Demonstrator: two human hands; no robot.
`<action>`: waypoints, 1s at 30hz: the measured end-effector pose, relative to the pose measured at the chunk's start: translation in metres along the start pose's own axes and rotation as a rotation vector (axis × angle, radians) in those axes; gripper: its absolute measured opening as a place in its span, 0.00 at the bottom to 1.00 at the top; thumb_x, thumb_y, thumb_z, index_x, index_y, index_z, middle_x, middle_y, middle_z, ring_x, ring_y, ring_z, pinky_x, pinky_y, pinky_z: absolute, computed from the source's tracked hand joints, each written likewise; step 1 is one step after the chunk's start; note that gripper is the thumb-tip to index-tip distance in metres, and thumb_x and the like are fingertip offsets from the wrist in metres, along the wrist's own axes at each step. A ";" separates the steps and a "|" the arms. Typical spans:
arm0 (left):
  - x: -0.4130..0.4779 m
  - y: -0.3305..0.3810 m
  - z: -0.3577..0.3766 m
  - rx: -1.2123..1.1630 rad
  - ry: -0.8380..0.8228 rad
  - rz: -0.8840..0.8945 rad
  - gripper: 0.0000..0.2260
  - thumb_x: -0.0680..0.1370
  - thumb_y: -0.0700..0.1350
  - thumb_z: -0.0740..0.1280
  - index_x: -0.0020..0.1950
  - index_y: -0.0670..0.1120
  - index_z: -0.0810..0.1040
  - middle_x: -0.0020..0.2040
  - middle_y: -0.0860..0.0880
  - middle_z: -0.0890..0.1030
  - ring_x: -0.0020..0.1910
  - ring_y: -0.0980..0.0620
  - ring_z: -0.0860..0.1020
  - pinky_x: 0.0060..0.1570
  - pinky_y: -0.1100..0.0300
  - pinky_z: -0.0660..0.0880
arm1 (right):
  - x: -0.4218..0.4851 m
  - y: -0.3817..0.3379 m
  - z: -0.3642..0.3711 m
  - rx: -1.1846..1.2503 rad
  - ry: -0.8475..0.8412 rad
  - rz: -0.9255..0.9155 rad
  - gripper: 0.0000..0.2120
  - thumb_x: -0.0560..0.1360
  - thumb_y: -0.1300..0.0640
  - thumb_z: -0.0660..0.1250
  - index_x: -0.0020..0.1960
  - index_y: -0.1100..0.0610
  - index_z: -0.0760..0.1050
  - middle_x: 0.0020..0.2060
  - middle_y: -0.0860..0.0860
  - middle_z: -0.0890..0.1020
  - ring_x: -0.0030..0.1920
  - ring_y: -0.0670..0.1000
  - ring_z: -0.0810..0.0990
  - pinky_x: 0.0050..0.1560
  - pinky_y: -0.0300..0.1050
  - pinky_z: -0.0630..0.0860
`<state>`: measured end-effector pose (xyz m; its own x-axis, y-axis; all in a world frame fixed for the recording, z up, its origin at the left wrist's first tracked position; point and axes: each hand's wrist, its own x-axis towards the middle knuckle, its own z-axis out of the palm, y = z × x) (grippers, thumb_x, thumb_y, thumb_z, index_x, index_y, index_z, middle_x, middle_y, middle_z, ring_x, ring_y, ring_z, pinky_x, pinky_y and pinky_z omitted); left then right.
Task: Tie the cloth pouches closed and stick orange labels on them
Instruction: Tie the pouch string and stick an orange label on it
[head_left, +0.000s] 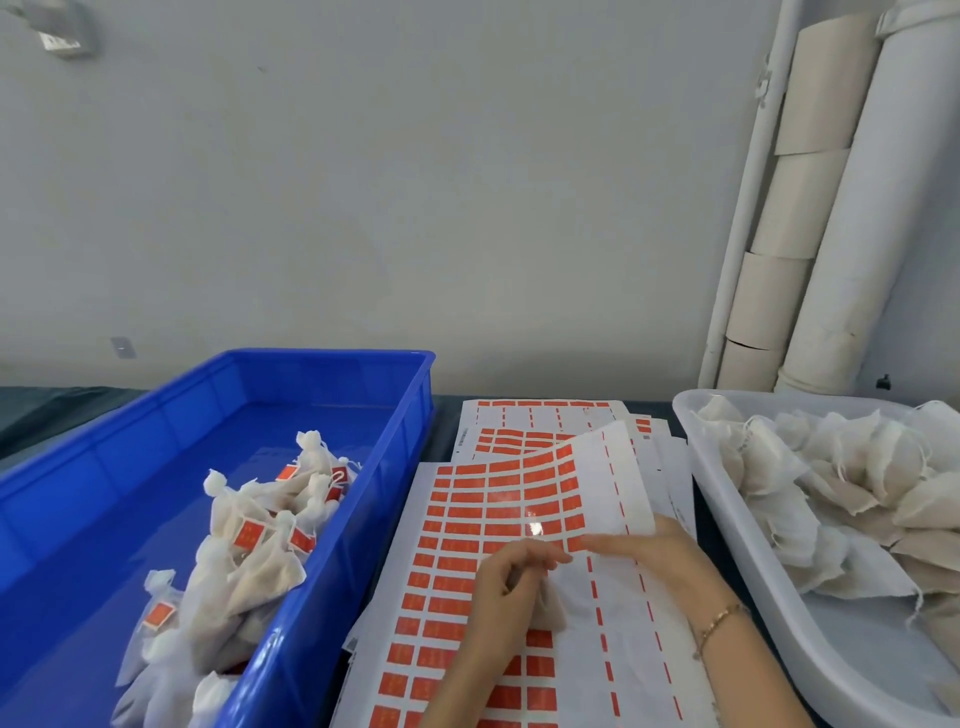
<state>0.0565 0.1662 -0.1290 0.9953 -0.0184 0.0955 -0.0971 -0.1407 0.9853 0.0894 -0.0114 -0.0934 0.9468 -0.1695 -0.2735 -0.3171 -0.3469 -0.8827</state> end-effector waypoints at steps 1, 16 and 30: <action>0.001 0.000 0.000 0.009 0.005 -0.006 0.17 0.82 0.38 0.58 0.45 0.54 0.84 0.47 0.57 0.82 0.50 0.56 0.78 0.45 0.72 0.74 | 0.001 0.001 -0.001 0.018 -0.034 -0.010 0.20 0.65 0.49 0.79 0.53 0.49 0.76 0.45 0.50 0.84 0.45 0.53 0.83 0.44 0.50 0.80; 0.032 -0.001 0.015 0.591 -0.032 0.233 0.16 0.72 0.62 0.69 0.60 0.65 0.77 0.52 0.63 0.68 0.47 0.58 0.73 0.45 0.73 0.71 | -0.006 0.015 -0.022 0.347 -0.256 0.027 0.15 0.75 0.59 0.68 0.61 0.58 0.75 0.51 0.60 0.83 0.52 0.63 0.82 0.53 0.60 0.79; 0.035 -0.010 0.014 0.555 -0.044 0.345 0.14 0.74 0.53 0.70 0.59 0.58 0.80 0.45 0.67 0.67 0.46 0.65 0.70 0.45 0.78 0.68 | -0.005 0.016 -0.017 0.598 -0.213 0.172 0.15 0.74 0.64 0.66 0.61 0.60 0.76 0.53 0.63 0.82 0.53 0.64 0.81 0.46 0.55 0.80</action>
<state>0.0922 0.1533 -0.1377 0.9064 -0.1930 0.3758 -0.4109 -0.6094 0.6781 0.0789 -0.0322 -0.1002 0.8949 0.0305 -0.4452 -0.4379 0.2520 -0.8630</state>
